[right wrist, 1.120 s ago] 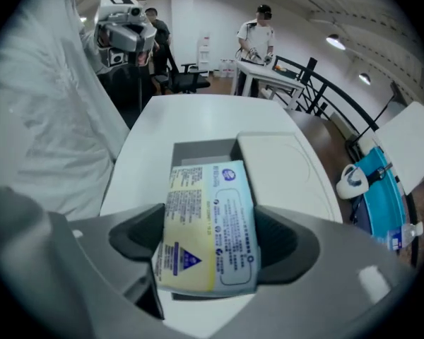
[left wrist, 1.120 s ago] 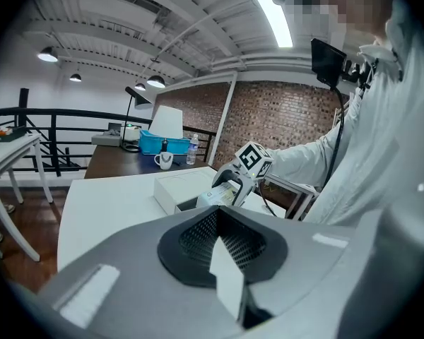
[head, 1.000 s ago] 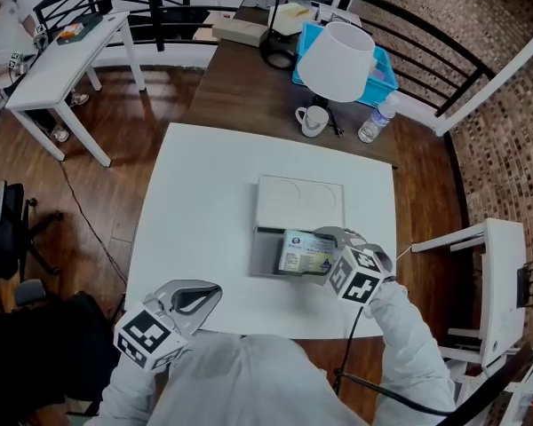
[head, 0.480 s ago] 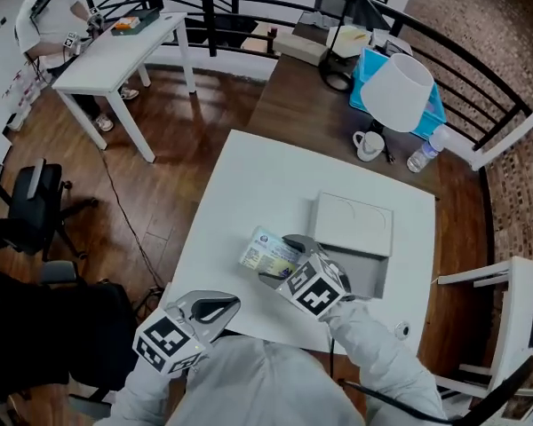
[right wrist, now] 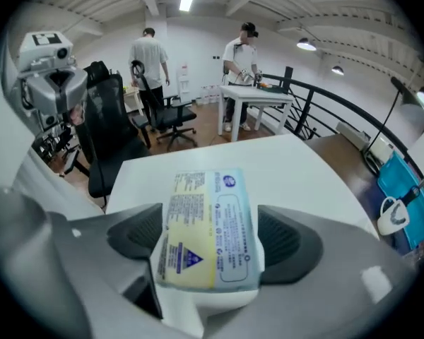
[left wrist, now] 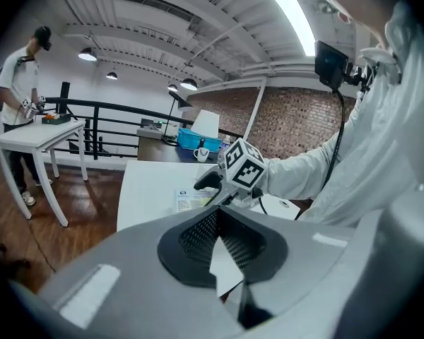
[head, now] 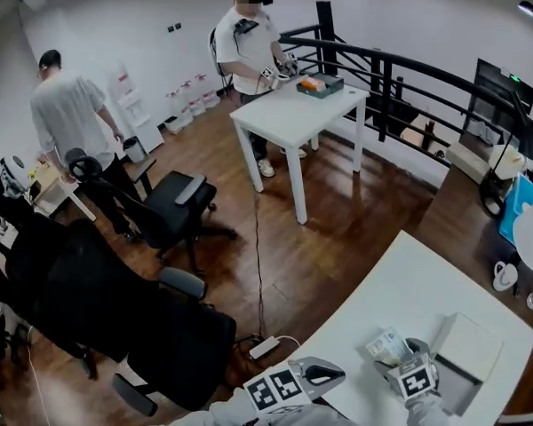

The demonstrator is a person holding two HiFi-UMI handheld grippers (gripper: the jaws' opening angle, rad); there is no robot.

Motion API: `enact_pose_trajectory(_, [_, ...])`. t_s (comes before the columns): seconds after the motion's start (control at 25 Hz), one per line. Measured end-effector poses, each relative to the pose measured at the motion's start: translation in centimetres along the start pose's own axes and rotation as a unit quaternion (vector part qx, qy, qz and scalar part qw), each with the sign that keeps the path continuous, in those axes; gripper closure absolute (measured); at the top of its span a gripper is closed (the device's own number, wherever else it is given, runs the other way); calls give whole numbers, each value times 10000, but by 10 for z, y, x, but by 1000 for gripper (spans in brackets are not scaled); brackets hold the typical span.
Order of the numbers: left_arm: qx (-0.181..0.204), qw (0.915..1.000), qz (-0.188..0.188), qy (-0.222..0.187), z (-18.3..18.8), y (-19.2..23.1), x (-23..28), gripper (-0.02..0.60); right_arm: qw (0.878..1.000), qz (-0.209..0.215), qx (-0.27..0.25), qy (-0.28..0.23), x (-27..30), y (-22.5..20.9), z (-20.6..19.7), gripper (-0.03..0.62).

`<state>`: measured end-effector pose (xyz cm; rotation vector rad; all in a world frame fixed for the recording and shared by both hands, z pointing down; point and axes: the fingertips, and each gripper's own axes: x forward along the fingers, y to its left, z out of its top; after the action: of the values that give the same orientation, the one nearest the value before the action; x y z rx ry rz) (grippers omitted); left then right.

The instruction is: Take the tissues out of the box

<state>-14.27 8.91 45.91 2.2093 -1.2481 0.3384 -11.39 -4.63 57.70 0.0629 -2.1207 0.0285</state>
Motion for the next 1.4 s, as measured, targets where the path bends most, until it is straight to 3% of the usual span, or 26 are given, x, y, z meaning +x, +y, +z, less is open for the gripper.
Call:
enact_pose_trajectory(0.08, [-31,9999,106,-29,-1,4,-1,568,9978,50,158,-649,-20,-7,17,166])
enact_pose_trajectory(0.16, [-8,9999,169,-5,1,7,1,569,9859,71,503,-1596,-57,-20,31,166])
enact_pose_trajectory(0.24, [51,9998,195,28,4,5,4,568,9620,126,864,-2588,-105,-32,41,168])
enact_pose_trajectory(0.4, [175,9998,44,64,0,-17,33,568,9006,488,1266,-4129,-191,-36,41,168])
enact_pose_trajectory(0.52, [432,9990,-15,-135,3,-26,49,568,8578,796,1378,-4887,-243,-31,36,168])
enact_pose_trajectory(0.6, [552,9977,177,-351,23,-12,41,569,8442,881,1392,-5101,-265,-26,33,169])
enact_pose_trajectory(0.64, [551,9974,279,-364,34,-5,36,568,8466,853,1380,-5069,-270,-25,32,200])
enact_pose_trajectory(0.72, [494,9982,266,-216,45,-2,36,568,8689,636,1349,-4721,-270,-20,28,253])
enact_pose_trajectory(0.8, [459,9989,-9,-50,46,-10,46,568,8886,340,1386,-4359,-272,-13,15,524])
enact_pose_trajectory(0.84, [493,9987,-159,18,47,-14,50,568,8921,235,1447,-4274,-274,-10,8,592])
enact_pose_trajectory(1.0, [673,9967,-452,95,58,-17,57,568,8945,53,1820,-4082,-269,-12,-13,592])
enact_pose_trajectory(1.24, [870,9950,-485,31,69,-11,57,568,9008,83,2257,-3709,-236,-35,-52,592])
enact_pose_trajectory(1.4, [854,9951,-491,50,67,-17,62,568,8965,114,2547,-3623,-235,-46,-72,592])
